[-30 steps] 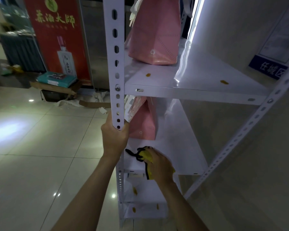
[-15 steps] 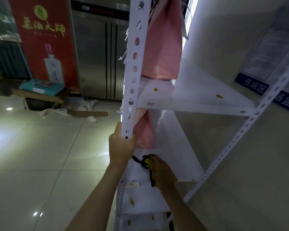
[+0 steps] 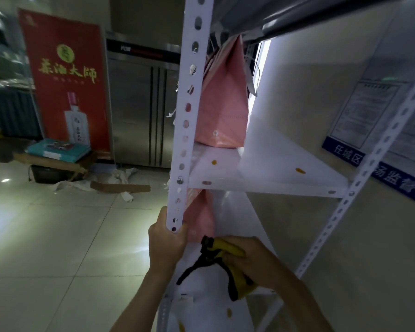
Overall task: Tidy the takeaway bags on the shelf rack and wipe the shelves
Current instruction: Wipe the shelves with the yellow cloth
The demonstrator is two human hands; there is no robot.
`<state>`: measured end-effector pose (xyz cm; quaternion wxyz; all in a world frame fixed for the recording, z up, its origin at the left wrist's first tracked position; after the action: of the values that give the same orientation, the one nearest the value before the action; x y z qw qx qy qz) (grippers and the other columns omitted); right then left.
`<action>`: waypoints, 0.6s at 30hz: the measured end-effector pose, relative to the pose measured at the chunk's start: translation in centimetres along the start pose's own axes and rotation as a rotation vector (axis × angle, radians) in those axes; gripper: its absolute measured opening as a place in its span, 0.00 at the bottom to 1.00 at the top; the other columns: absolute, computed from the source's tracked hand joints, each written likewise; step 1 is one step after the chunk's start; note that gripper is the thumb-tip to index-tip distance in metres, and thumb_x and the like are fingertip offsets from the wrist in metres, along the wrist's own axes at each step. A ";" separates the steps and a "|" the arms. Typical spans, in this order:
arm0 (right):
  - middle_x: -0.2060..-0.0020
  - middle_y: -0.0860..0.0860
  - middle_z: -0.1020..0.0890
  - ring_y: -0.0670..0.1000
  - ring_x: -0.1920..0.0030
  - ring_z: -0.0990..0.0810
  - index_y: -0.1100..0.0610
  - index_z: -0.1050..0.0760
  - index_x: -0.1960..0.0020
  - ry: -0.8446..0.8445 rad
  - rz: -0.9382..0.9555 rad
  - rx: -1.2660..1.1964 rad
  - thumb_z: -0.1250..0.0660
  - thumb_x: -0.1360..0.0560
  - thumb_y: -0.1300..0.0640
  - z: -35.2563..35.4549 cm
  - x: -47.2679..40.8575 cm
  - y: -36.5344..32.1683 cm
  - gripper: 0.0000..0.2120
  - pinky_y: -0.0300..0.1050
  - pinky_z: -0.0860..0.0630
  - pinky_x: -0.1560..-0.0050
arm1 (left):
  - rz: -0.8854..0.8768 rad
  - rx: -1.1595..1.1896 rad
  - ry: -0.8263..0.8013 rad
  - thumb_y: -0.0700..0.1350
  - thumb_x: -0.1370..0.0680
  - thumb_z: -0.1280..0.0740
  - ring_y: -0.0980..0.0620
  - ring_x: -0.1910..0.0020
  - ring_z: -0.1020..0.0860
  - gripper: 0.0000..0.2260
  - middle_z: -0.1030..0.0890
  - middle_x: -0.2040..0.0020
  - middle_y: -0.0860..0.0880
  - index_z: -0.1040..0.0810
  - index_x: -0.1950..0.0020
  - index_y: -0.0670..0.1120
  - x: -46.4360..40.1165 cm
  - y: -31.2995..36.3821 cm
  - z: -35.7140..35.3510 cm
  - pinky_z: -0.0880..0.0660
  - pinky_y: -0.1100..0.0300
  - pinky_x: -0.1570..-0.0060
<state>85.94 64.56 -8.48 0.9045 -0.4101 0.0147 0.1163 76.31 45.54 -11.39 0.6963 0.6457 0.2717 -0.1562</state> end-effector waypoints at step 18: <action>0.46 0.35 0.16 0.39 0.49 0.17 0.43 0.18 0.37 0.193 0.332 0.259 0.28 0.22 0.55 13.4 -12.2 -11.1 0.15 0.40 0.21 0.43 | -0.297 -0.042 0.117 0.54 0.19 0.34 0.59 0.33 0.24 0.27 0.25 0.30 0.51 0.37 0.22 0.50 -8.6 16.5 0.6 0.25 0.64 0.38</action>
<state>75.67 65.05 10.09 0.9125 -0.2916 0.1833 0.2208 78.87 45.75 7.10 0.6618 0.5916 0.4075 -0.2142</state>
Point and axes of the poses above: each hand's wrist, its own x-axis away from the middle knuckle, its own z-axis out of the back of the hand, y = z × x, the point moved 5 cm from there along -x, towards the middle knuckle
